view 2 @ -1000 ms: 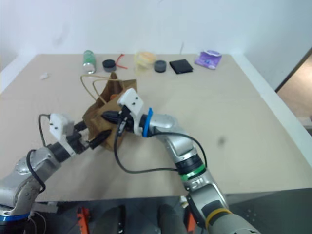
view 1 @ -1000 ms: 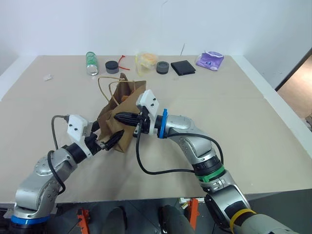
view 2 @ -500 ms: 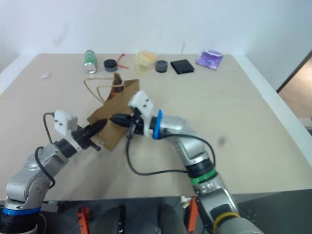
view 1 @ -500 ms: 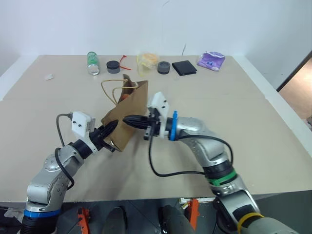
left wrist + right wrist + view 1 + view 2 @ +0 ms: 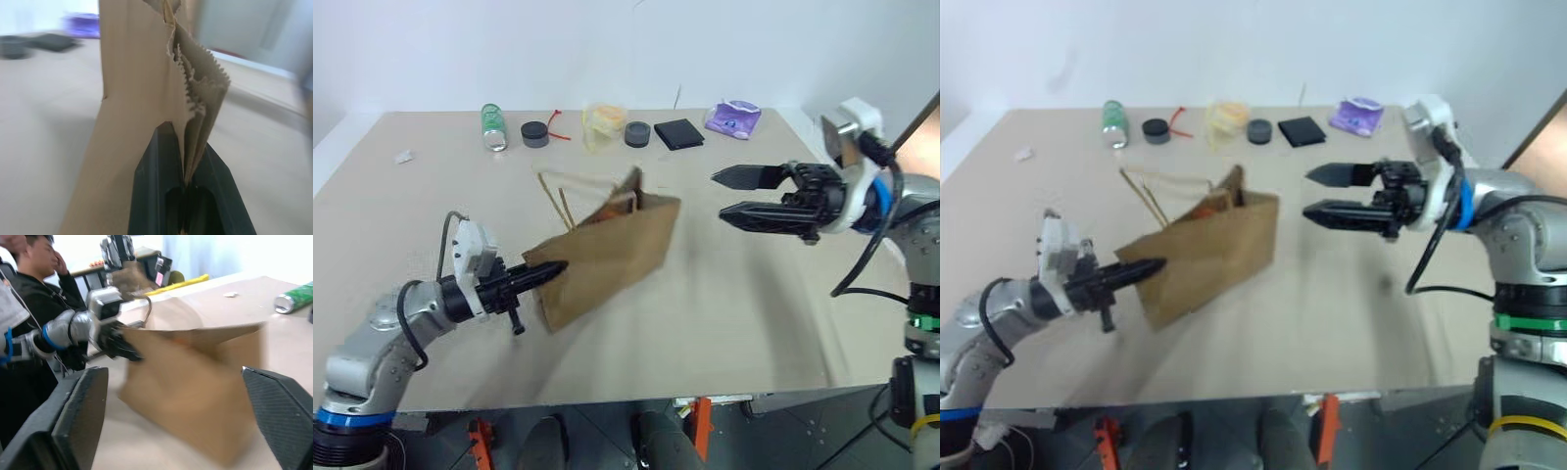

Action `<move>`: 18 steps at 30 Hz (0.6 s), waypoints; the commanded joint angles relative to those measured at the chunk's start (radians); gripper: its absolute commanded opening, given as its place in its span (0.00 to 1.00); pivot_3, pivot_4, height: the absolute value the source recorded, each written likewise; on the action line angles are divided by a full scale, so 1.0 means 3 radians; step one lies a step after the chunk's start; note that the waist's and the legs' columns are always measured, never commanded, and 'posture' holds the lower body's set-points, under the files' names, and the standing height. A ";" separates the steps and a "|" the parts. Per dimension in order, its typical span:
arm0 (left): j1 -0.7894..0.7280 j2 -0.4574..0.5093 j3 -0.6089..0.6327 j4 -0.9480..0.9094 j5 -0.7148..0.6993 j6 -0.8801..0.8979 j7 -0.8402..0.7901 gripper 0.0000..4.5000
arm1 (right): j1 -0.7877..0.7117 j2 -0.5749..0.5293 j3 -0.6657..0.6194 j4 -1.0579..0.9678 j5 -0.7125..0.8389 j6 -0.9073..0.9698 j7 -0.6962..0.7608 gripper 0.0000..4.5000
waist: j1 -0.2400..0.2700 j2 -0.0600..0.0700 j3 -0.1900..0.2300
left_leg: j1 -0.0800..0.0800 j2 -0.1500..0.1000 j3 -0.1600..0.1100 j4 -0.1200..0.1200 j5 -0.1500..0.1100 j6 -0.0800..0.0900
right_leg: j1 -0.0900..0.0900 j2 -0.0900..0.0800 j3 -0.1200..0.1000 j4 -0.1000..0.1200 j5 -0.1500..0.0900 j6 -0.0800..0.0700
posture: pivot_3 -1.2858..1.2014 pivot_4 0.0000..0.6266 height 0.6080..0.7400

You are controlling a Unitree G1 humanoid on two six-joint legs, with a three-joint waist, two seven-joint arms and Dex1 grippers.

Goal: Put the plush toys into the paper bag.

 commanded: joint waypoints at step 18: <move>-0.0438 0.0276 -0.0455 0.0758 0.0450 -0.0378 -0.1260 0.50 | 0.0161 -0.0281 0.0067 -0.0194 -0.0205 -0.0188 0.0265 1.00 | 0.0012 0.0007 0.0005 | -0.0005 0.0000 0.0003 0.0002 -0.0006 -0.0006 | -0.0003 0.0000 0.0002 0.0000 -0.0007 0.0002 | 0.52 0.24 1.00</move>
